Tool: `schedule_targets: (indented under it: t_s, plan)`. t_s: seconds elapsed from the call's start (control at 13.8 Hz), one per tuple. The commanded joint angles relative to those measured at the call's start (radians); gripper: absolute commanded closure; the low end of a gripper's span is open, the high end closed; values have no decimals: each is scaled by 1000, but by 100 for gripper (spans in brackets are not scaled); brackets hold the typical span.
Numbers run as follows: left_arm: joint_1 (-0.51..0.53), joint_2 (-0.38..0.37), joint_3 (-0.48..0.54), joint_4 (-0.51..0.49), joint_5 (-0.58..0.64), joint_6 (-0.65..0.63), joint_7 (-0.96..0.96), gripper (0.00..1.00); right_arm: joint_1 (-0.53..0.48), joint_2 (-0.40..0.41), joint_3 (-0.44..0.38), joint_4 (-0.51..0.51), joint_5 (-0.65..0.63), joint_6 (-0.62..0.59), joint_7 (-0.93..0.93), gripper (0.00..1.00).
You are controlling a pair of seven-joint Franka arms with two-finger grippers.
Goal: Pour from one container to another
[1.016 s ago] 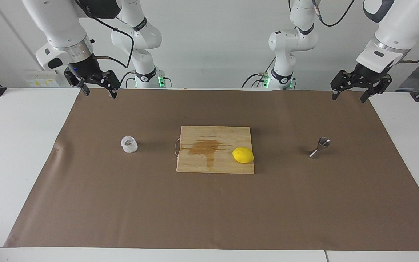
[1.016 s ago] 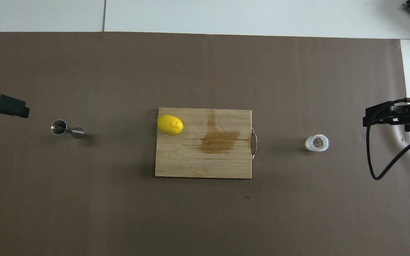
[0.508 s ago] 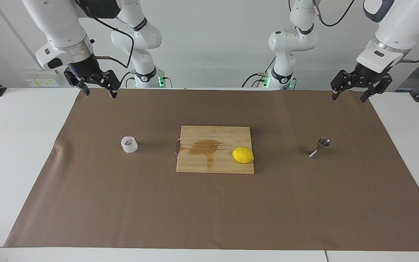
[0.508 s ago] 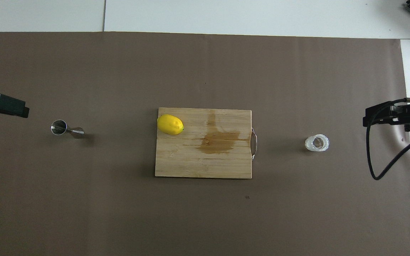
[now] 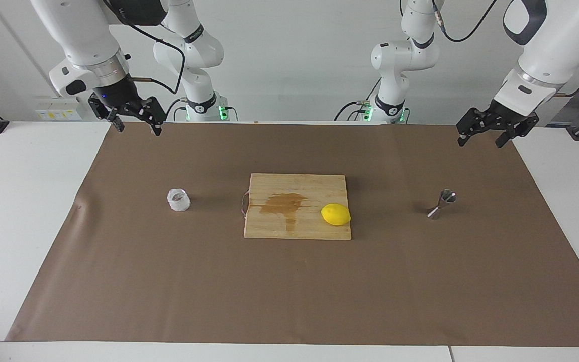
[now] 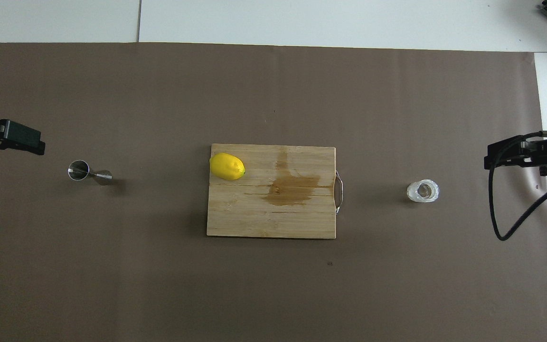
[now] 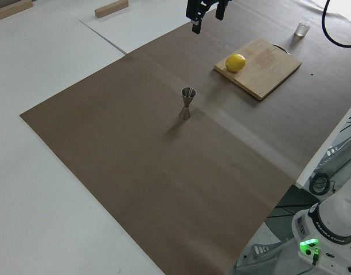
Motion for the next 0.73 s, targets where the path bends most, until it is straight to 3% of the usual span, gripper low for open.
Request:
schedule_targets:
  t_s: [0.0,0.29,0.65]
  plan:
    - [23,50,2,13,-11,-14,-40,0,-11,0,6,-1,1,2,-12,0]
    - [139,105,3,10,-126,-20,-97,0,-11,0,6,-1,1,2,-12,0]
    - [219,160,3,-10,-169,-26,-264,0,-11,0,6,-1,1,2,-12,0]
